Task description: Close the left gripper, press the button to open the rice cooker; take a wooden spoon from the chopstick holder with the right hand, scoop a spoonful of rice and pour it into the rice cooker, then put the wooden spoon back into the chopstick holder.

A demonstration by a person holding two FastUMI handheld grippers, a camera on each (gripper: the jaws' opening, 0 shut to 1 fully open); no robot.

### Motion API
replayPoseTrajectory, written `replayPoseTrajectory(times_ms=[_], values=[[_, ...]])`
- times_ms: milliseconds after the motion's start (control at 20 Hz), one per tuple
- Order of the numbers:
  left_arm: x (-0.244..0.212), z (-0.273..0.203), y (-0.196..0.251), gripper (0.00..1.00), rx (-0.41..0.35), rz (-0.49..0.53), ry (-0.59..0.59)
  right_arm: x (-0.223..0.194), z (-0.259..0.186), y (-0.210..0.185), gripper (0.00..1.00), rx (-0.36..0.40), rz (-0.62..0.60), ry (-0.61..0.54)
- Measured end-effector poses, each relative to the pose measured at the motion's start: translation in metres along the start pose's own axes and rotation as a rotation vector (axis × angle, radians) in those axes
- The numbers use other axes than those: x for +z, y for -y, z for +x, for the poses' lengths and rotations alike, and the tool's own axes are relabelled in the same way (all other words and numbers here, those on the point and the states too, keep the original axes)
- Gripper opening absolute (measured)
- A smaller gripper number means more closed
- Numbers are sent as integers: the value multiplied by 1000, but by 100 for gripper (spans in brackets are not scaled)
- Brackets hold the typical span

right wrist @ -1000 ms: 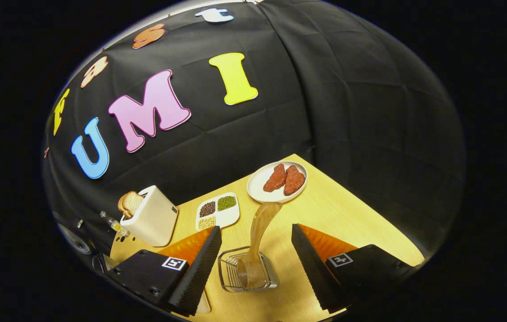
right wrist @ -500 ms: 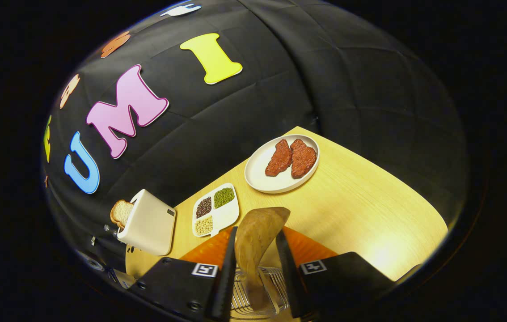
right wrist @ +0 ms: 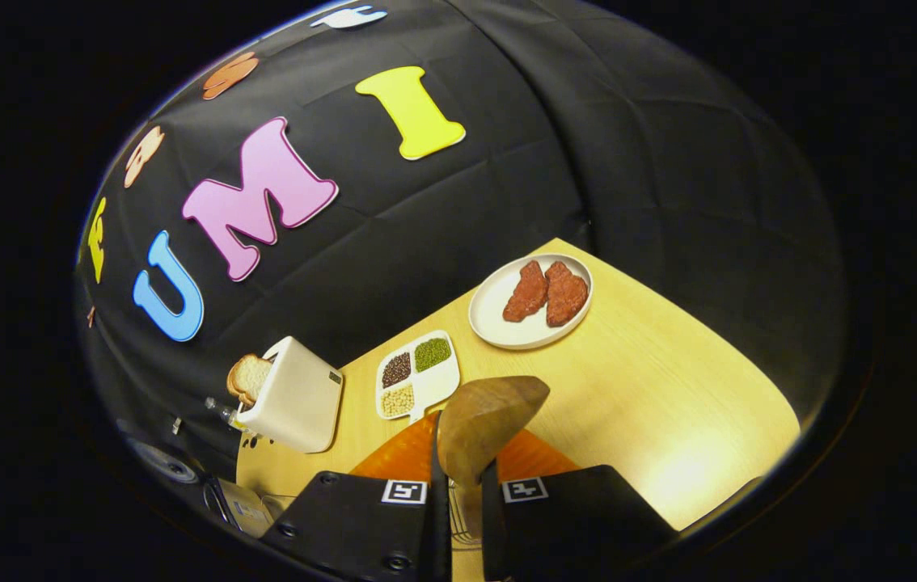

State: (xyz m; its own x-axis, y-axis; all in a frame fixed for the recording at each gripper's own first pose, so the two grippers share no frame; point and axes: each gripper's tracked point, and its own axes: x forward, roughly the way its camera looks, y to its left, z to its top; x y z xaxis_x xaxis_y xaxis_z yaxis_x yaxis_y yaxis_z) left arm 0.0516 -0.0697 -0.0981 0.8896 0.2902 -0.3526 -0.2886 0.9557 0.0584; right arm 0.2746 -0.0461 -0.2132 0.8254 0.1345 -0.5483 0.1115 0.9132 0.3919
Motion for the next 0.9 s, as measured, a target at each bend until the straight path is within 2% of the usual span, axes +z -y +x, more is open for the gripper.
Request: replayPoseTrajectory(times_ms=[200,450,650,900], values=[[3,-1,-24,95,-21,-7,17,19,-39,-34,19,37,-32,62],[-2,2,-62,95,-62,-4,36,9,-79,-94,19,112,-125,92],[-8,1,-80,95,-119,-42,39,-18,-93,-141,19,144,-154,77],[-31,0,-100,96,-171,-44,8,-65,-93,-176,19,155,-236,31]])
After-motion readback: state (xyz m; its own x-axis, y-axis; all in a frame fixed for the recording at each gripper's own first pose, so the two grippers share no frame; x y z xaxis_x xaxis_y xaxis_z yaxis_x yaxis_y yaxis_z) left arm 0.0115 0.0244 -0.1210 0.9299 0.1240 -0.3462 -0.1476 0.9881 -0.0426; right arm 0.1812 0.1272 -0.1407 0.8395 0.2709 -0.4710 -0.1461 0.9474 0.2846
